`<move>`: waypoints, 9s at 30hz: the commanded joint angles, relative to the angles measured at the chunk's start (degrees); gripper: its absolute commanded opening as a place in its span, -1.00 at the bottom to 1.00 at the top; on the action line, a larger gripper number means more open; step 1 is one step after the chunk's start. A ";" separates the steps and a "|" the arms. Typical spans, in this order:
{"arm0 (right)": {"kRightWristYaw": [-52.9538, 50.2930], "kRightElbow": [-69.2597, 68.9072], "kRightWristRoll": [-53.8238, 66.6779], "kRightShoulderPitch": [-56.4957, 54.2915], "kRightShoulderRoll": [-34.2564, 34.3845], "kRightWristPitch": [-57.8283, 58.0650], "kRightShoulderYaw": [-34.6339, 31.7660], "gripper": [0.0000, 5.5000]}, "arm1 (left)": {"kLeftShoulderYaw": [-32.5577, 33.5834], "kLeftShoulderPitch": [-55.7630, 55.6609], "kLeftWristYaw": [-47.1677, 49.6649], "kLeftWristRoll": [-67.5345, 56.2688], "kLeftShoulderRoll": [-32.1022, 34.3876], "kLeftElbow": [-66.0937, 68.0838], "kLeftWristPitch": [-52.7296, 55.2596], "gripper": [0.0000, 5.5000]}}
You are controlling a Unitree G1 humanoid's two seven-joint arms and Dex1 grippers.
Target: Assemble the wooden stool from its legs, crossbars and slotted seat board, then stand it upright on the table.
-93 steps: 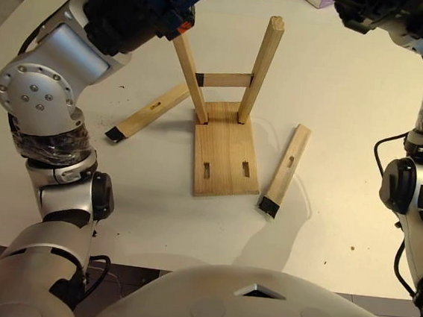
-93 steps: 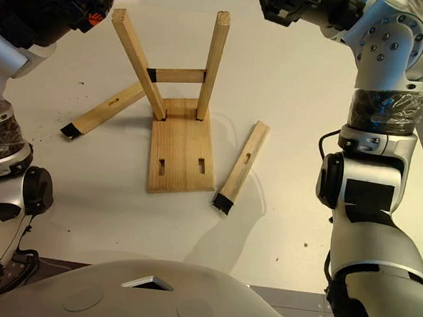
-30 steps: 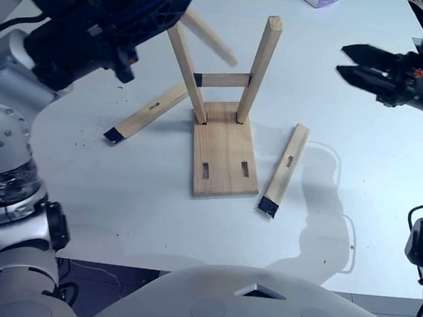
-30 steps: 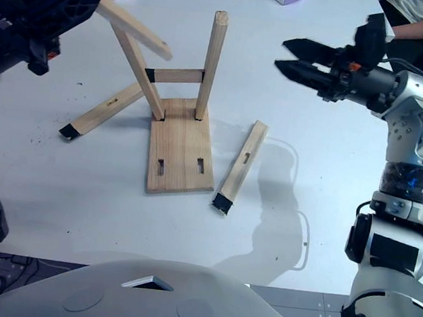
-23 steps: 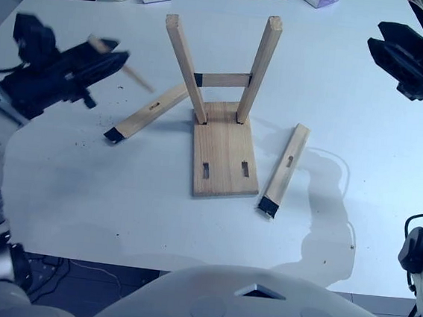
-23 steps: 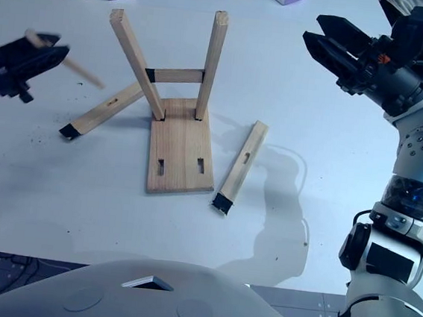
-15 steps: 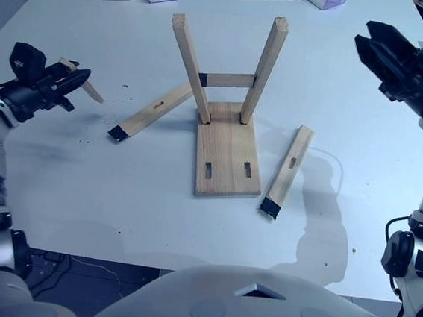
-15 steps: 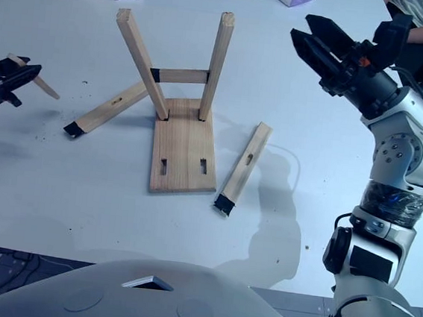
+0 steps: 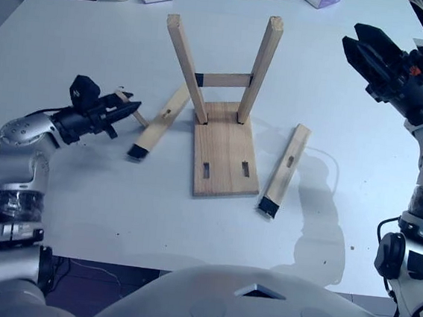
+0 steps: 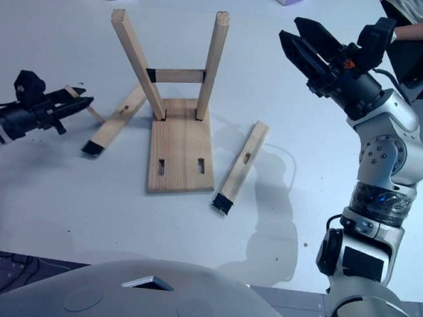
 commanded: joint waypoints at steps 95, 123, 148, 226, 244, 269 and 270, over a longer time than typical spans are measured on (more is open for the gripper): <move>-3.44 2.02 0.93 2.46 4.87 -0.25 4.62 -0.11 | -14.41 -18.02 -18.55 5.30 3.58 4.33 -5.27 -0.52; -4.41 0.95 2.75 2.93 6.25 1.53 4.28 -0.11 | -25.51 -16.99 -24.40 14.79 3.78 8.55 -9.63 -0.52; -6.10 1.76 2.74 2.57 8.32 2.26 4.10 -0.11 | -30.24 -22.78 -28.35 14.21 0.75 23.10 -12.48 -0.52; -17.90 4.96 2.61 4.71 11.93 1.37 1.12 -0.11 | -11.46 -9.05 72.41 11.52 -39.34 -38.99 15.53 -0.13; -17.87 7.33 1.31 4.47 13.46 1.04 2.09 -0.11 | -6.35 -5.41 70.78 9.00 -48.61 -29.54 8.47 -0.13; -20.51 1.40 2.09 12.05 13.43 4.34 1.54 -0.11 | -14.88 10.37 77.39 10.46 -46.24 -49.84 47.55 0.39; -20.50 1.48 2.05 11.96 13.45 4.45 1.57 -0.11 | -14.90 10.57 77.40 10.57 -46.85 -49.65 48.14 0.39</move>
